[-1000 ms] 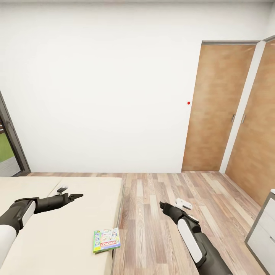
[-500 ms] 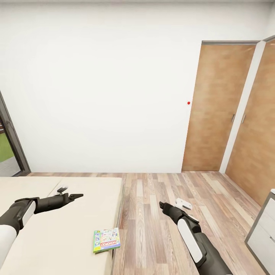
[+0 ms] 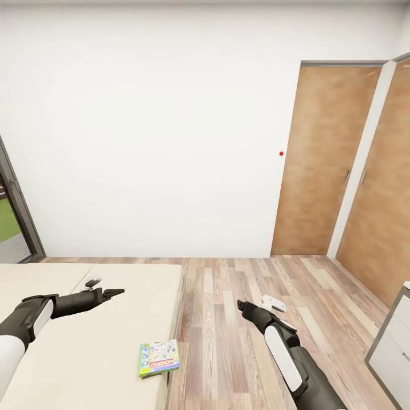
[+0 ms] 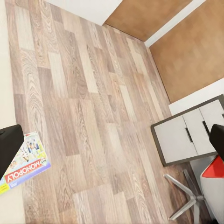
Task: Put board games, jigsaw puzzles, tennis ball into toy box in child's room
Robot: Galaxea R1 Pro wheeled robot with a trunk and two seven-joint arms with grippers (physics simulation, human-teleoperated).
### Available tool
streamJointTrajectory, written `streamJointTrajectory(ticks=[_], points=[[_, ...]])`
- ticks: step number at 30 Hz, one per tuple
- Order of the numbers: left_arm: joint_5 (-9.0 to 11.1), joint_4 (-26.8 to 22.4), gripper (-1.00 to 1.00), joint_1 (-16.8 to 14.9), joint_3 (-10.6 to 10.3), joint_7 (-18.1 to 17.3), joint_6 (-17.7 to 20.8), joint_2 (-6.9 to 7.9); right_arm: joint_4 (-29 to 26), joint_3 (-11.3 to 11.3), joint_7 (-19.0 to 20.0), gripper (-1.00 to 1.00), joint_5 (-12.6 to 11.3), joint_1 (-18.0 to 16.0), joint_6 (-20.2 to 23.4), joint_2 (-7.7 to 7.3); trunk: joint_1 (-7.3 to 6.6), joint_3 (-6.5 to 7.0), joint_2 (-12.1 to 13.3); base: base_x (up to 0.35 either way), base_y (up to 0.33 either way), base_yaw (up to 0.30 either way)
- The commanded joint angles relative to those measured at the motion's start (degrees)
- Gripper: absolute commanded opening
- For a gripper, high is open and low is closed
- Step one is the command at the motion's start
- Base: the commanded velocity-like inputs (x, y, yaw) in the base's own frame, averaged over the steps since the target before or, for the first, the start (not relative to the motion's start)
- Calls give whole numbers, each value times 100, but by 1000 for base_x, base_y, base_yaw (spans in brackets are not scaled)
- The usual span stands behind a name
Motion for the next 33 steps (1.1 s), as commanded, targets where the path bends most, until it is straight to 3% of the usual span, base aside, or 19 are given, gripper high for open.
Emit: streamJointTrajectory(ticks=[1, 17, 33], points=[[22, 2, 100, -2, 8, -8, 46, 0, -7, 9, -52, 100, -57, -2, 8, -2, 2, -3, -5, 0, 0, 13], [22, 2, 100, -2, 8, -8, 54, -7, -4, 8, -52, 100, -66, -2, 16, -2, 2, -3, -5, 0, 78, 183], [19, 3, 100, -2, 14, -2, 47, -25, -8, 18, -51, 100, -59, -2, 9, -2, 2, -3, -5, 0, 24, 31]])
